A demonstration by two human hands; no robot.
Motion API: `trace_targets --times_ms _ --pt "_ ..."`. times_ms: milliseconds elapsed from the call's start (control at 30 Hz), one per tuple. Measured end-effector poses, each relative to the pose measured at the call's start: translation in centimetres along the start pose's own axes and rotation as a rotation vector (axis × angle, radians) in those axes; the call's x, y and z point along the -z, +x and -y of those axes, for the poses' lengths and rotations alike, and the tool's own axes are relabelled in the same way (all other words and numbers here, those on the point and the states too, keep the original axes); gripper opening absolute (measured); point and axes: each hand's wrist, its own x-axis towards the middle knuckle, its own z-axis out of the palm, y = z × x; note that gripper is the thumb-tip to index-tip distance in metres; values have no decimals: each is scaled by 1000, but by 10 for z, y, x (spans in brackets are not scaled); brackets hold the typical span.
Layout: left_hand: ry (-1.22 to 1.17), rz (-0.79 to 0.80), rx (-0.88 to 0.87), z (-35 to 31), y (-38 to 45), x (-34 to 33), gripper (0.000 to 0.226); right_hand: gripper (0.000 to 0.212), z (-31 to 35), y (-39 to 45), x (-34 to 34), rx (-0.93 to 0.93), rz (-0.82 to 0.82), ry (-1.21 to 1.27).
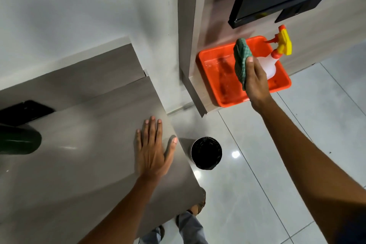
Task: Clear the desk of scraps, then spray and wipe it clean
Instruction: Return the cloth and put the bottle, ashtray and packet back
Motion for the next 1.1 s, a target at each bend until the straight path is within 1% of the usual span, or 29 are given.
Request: trace_targets --times_ms 100,133,200,233,267,333,567,800,933,1033,1100 --pt "40 34 -2 -1 1 0 87 52 -17 27 -12 74 42 -279" --pt "59 45 -8 -2 1 0 90 52 -25 35 -17 111 99 -415" --pt "86 62 -20 -3 1 1 95 54 -42 46 -28 158 288 -732" --pt "92 72 -23 -3 1 2 96 56 -50 48 -33 128 374 -845" --pt "96 78 -27 -3 1 3 98 58 -56 49 -38 92 424 -916" --pt "108 82 -33 -3 2 5 99 61 -62 49 -43 58 443 -979" --pt "92 93 -32 -3 3 6 100 60 -54 46 -46 32 423 -1003" --pt "30 108 -33 -2 3 11 96 53 -44 3 -45 174 247 -802" --pt "-18 140 -33 -2 3 17 94 52 -32 -24 -49 240 200 -775" --pt "-138 147 -24 2 2 23 92 51 -18 -46 -60 283 185 -745" --pt "-177 129 -12 9 1 27 90 49 -7 -57 -69 310 182 -724"
